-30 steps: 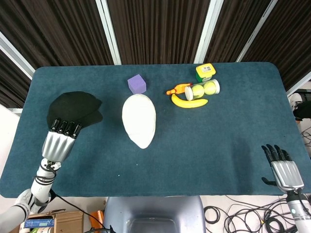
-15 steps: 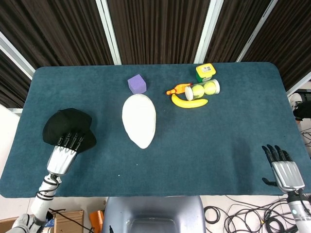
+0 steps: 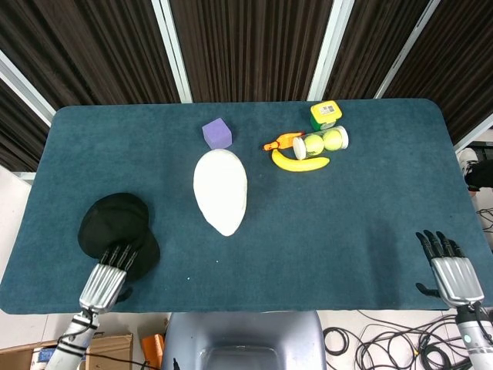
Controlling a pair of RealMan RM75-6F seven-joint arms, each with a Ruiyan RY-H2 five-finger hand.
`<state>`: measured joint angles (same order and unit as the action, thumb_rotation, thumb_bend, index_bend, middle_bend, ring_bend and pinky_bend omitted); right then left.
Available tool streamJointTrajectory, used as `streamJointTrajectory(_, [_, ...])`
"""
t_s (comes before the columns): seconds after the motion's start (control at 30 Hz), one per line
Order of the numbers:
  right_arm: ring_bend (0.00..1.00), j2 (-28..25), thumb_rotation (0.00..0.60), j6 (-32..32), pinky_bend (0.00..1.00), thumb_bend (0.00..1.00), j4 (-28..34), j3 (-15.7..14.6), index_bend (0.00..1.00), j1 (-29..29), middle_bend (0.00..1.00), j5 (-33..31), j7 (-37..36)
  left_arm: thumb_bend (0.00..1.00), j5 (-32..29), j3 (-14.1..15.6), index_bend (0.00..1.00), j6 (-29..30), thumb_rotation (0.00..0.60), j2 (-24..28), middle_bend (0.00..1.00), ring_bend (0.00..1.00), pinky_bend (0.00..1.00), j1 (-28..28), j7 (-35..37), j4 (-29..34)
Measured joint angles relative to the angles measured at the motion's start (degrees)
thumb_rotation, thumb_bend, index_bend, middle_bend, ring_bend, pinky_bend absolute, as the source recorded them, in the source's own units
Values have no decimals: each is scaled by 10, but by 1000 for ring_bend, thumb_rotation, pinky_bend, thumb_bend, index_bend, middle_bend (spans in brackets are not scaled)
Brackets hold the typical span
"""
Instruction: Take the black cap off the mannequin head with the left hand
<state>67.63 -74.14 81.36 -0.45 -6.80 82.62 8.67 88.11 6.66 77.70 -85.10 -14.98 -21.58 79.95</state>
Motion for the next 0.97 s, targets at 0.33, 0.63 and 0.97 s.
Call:
streamJointTrajectory(0.33, [0, -4, 600, -22, 155, 61, 10, 1, 0, 9, 41, 4, 9, 249, -11, 24, 0, -22, 600, 78, 0, 0, 53, 20, -13, 87])
streamJointTrajectory(0.63, [0, -32, 600, -101, 143, 61, 63, 10, 0, 45, 28, 2, 36, 282, 27, 6, 0, 145, 600, 166, 0, 0, 24, 85, 62, 149])
streamJointTrajectory(0.97, [0, -43, 600, -176, 124, 61, 113, 19, 0, 84, 31, 10, 52, 293, -5, -11, 0, 125, 600, 168, 0, 0, 20, 111, 174, 121])
